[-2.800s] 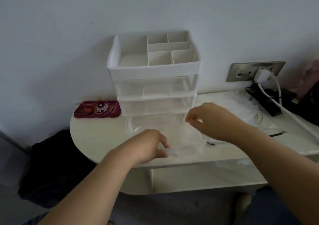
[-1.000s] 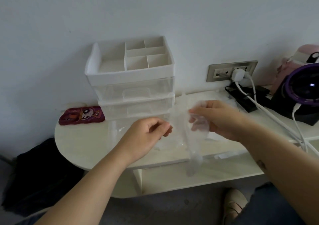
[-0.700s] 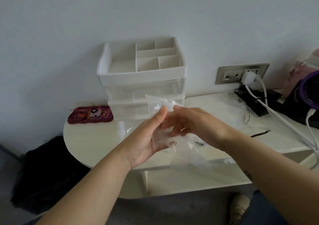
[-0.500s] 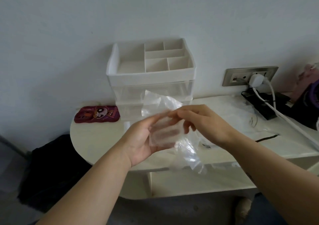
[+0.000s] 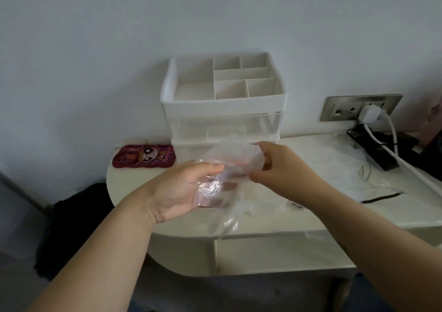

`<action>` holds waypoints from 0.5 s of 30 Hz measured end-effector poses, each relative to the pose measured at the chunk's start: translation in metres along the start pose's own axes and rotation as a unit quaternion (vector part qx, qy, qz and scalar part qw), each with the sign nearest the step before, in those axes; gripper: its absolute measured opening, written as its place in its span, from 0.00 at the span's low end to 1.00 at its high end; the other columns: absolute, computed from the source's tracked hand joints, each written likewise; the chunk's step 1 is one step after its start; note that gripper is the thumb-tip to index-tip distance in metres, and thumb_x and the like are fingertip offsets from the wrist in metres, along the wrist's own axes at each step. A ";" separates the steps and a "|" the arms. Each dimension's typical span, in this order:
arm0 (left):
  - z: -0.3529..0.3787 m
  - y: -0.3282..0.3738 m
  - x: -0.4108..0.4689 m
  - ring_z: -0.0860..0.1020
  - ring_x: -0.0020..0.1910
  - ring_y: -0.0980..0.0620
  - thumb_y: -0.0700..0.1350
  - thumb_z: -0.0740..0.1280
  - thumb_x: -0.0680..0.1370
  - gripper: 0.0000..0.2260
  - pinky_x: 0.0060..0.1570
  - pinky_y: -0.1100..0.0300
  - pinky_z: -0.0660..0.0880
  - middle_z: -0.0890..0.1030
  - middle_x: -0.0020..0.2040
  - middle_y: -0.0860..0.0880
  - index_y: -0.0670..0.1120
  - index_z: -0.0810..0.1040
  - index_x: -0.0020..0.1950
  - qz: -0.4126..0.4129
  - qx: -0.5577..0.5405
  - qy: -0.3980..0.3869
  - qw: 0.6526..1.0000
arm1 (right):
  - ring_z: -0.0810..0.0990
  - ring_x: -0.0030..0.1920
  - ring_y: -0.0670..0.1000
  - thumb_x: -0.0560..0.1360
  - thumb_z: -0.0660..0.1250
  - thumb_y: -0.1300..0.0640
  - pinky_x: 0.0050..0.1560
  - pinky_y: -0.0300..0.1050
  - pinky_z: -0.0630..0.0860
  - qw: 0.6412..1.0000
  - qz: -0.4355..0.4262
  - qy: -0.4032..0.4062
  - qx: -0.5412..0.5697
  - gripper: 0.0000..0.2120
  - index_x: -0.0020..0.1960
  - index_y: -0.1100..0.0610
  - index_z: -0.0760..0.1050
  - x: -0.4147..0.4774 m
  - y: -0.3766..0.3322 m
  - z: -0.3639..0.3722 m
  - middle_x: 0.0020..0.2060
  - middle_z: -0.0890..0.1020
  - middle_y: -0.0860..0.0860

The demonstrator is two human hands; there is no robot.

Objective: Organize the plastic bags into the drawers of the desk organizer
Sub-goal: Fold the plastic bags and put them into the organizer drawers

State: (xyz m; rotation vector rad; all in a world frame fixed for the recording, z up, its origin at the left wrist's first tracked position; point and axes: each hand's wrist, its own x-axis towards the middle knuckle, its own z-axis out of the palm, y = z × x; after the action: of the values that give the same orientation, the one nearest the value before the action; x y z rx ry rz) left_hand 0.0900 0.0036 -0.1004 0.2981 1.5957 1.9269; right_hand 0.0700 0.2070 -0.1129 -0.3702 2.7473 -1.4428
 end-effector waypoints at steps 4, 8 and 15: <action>-0.006 0.006 -0.002 0.76 0.62 0.42 0.46 0.61 0.75 0.17 0.56 0.50 0.75 0.77 0.63 0.39 0.45 0.79 0.62 -0.001 -0.009 0.009 1.000 | 0.81 0.35 0.40 0.70 0.69 0.62 0.40 0.40 0.77 0.996 0.036 -0.061 -0.057 0.09 0.45 0.49 0.78 0.001 0.004 -0.016 0.33 0.84 0.45; -0.008 0.007 -0.004 0.76 0.62 0.43 0.47 0.61 0.76 0.16 0.59 0.48 0.73 0.78 0.63 0.43 0.47 0.80 0.61 -0.002 -0.004 0.013 1.000 | 0.83 0.48 0.48 0.70 0.70 0.59 0.52 0.48 0.79 0.979 0.093 -0.099 0.152 0.17 0.58 0.53 0.75 0.001 0.000 -0.031 0.45 0.85 0.49; 0.010 0.003 0.002 0.77 0.61 0.46 0.45 0.61 0.76 0.17 0.60 0.53 0.73 0.80 0.61 0.44 0.45 0.78 0.63 0.013 0.001 0.009 1.000 | 0.83 0.44 0.45 0.62 0.75 0.43 0.49 0.47 0.80 0.995 0.033 -0.038 0.088 0.22 0.54 0.48 0.77 -0.005 -0.013 -0.010 0.44 0.84 0.46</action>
State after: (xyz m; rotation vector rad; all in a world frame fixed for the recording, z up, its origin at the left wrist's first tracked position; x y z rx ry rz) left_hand 0.0927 0.0131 -0.0953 0.3051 1.6124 1.9522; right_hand 0.0763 0.2094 -0.0975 -0.3178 2.5248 -1.6029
